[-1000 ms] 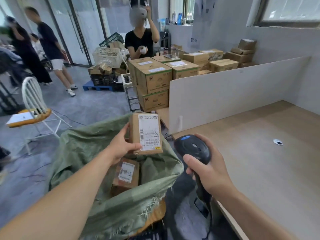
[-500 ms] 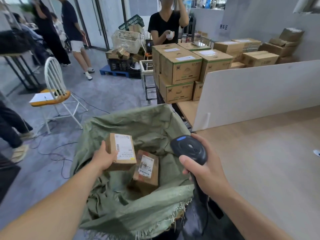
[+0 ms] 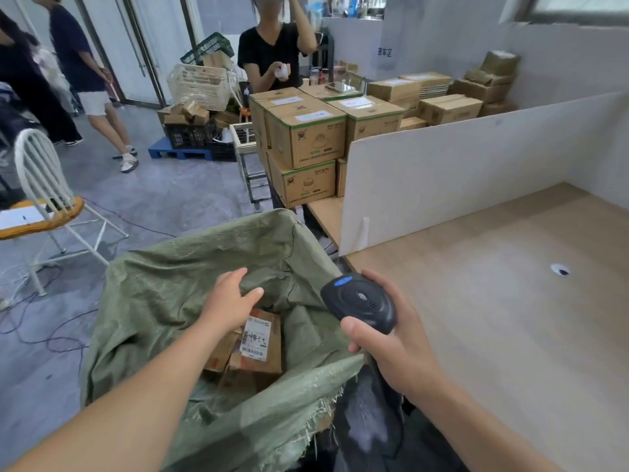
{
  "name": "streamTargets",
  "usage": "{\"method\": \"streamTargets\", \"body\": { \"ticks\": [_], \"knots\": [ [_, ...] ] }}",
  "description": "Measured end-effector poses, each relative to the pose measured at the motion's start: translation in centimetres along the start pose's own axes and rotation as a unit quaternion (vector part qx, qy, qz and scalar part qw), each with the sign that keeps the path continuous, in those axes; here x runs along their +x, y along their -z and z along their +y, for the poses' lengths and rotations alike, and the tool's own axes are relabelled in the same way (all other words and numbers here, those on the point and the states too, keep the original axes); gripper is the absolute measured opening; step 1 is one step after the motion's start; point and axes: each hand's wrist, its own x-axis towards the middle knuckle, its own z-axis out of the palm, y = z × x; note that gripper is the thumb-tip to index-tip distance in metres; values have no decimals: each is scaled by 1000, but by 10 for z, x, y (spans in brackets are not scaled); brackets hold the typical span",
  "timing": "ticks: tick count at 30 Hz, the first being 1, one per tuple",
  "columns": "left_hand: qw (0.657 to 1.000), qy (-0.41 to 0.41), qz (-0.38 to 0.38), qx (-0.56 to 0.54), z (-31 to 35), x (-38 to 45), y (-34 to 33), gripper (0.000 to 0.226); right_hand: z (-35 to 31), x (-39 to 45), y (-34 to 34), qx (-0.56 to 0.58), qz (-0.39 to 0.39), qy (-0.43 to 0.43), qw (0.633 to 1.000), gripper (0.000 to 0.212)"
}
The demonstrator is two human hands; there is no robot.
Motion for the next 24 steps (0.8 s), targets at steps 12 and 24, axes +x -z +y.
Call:
{"method": "streamTargets", "body": {
  "ticks": [12,24],
  "knots": [
    [977,-198,-68,36,208,-41,-120,59,-11,-90,154,22,161,-22,987,78],
    [908,-360,-208,59,444,-227,-341,67,-13,-291,381,12,356,-55,933,73]
  ]
}}
